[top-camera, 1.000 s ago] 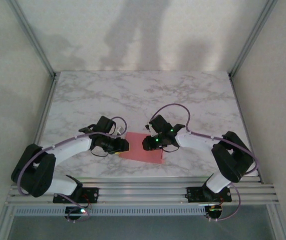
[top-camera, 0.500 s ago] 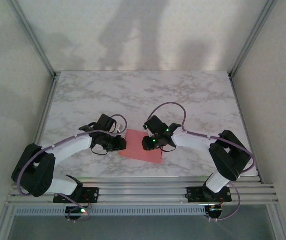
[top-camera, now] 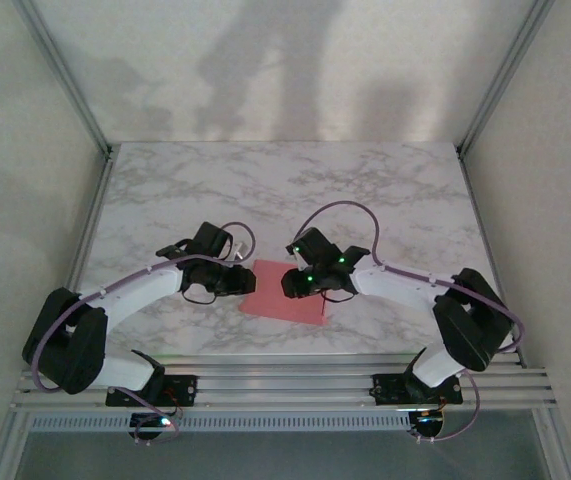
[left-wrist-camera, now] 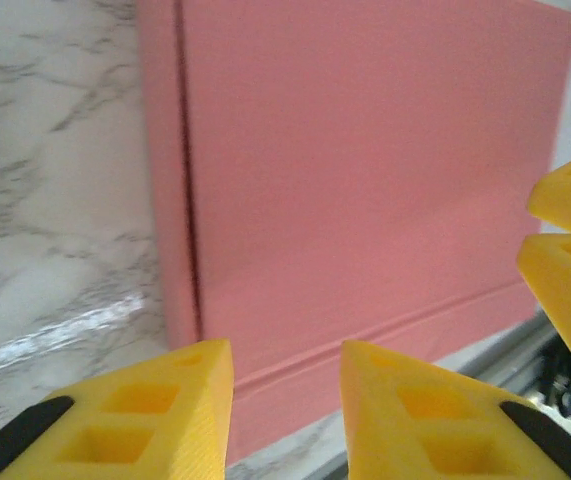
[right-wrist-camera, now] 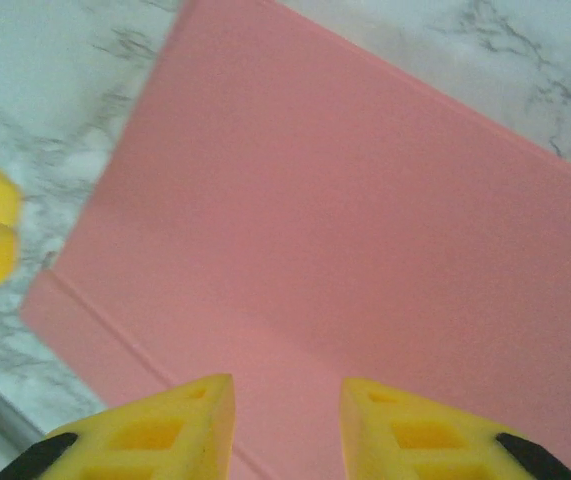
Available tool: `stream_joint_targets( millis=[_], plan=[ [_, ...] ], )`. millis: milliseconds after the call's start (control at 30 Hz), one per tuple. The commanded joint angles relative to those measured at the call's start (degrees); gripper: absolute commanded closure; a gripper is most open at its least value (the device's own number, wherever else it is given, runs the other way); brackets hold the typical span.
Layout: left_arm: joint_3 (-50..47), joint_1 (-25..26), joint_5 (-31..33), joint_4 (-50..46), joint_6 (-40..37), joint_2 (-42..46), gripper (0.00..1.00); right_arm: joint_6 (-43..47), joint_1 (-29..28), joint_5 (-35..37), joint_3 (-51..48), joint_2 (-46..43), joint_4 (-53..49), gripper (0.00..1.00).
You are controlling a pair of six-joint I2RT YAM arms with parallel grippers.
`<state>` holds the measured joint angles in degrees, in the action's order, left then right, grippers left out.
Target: Fold the paper box
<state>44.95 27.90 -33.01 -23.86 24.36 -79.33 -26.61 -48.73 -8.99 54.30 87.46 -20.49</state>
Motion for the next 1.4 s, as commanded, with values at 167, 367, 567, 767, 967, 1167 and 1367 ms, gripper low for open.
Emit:
stream_joint_targets(
  millis=[167, 367, 567, 767, 967, 1167, 1367],
  plan=[
    [0.7, 1.2, -4.9, 4.1, -2.0, -4.4, 0.67, -3.8, 2.9, -1.6, -4.2, -5.0, -2.2, 0.66],
    [0.0, 1.9, -4.9, 7.5, -1.3, -7.6, 0.67, -6.4, 3.0, -0.5, -6.8, -3.4, -0.6, 0.66],
    [-1.9, 2.3, -2.4, 10.5, 1.5, -8.0, 0.67, -7.8, 3.9, 2.5, -7.3, -0.7, 1.0, 0.66],
    [-4.1, 2.3, -1.0, 15.4, 6.0, -8.5, 0.67, -6.7, 6.4, 3.7, -5.8, 2.2, 3.1, 0.67],
    [-2.4, 2.3, 3.1, 17.5, 8.9, -10.3, 0.66, -3.8, 10.7, 2.6, -1.7, 6.1, 4.1, 0.67],
    [3.8, 1.5, 7.0, 17.4, 7.6, -15.2, 0.65, -1.3, 14.3, 0.4, 4.0, 10.8, 5.2, 0.67],
    [9.9, 0.6, 8.2, 19.9, 6.1, -18.3, 0.63, 1.2, 15.4, -0.1, 7.8, 11.1, 4.8, 0.65]
  ],
)
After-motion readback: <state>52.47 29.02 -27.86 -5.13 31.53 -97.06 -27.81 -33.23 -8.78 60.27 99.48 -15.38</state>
